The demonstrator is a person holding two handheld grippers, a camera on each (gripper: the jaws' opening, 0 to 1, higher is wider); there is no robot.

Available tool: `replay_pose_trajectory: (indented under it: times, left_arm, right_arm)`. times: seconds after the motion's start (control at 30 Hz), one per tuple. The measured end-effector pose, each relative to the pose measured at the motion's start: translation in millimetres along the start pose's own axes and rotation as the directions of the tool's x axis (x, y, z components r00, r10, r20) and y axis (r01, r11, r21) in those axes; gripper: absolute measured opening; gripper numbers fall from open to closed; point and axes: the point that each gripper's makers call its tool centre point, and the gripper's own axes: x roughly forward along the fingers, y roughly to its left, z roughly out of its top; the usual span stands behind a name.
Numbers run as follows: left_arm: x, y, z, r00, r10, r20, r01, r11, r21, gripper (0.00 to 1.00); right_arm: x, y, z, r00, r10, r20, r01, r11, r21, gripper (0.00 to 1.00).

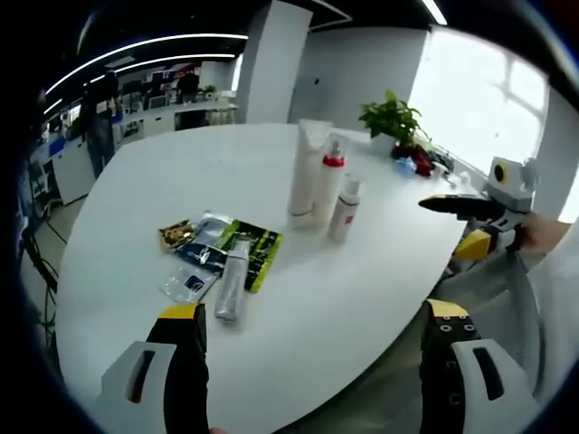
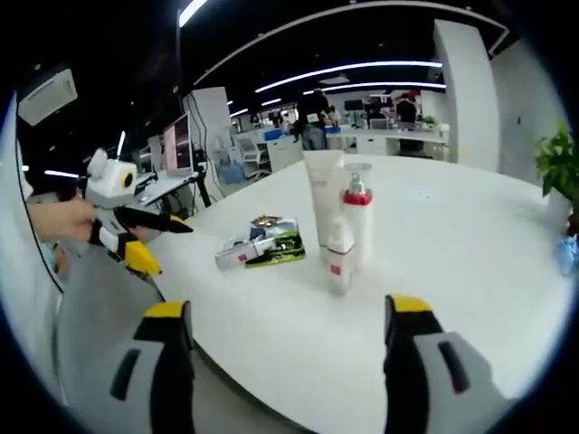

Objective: Arrange the skincare products in the storage area until every visible bottle or jar stands upright without overlapping.

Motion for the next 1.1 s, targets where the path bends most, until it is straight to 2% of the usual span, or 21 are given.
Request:
replay_pose_trajectory:
  times: [0.13, 0.27, 0.4, 0.5, 0.67, 0.87, 1.1]
  left_arm:
    - [7, 10.9, -0.5, 1.0, 0.016, -0.022, -0.016, 0.999, -0.027, 0.95]
    - [14, 23.4, -6.0, 0.996, 0.049, -0.079, -0.051, 0.998, -0.023, 0.92]
    - [21, 37.5, -14.5, 0.982, 0.083, -0.169, -0.085, 0.996, -0.006, 0.85]
    - [29, 42.1, -12.5, 0.979, 0.083, -0.184, -0.083, 0.997, 0.004, 0.84]
    - [42, 55.2, -15.8, 0.956, 0.116, -0.27, -0.097, 0.992, 0.084, 0.78]
    - [58, 62.2, -12.1, 0.942, 0.118, -0.314, -0.095, 0.992, 0.087, 0.66]
    - [73, 68.9, -12.4, 0.919, 0.124, -0.373, -0.075, 0.987, 0.142, 0.62]
  right_arm:
    - [0, -4, -2.0, 1.0, -0.018, -0.003, 0.018, 1.0, 0.012, 0.87]
    - [-1, -7, -0.6, 0.999, -0.034, 0.008, 0.034, 0.999, 0.018, 0.87]
    - [-1, -8, -0.3, 0.999, -0.041, 0.013, 0.04, 0.999, 0.022, 0.87]
    - [-1, -9, -1.4, 0.999, -0.046, 0.006, 0.046, 0.999, 0.017, 0.86]
    - [-2, -12, -1.1, 0.998, -0.056, 0.012, 0.056, 0.998, 0.035, 0.86]
    - [-3, -15, -0.8, 0.997, -0.071, 0.015, 0.071, 0.996, 0.048, 0.86]
    - [-2, -17, -1.3, 0.997, -0.08, 0.011, 0.08, 0.996, 0.046, 0.84]
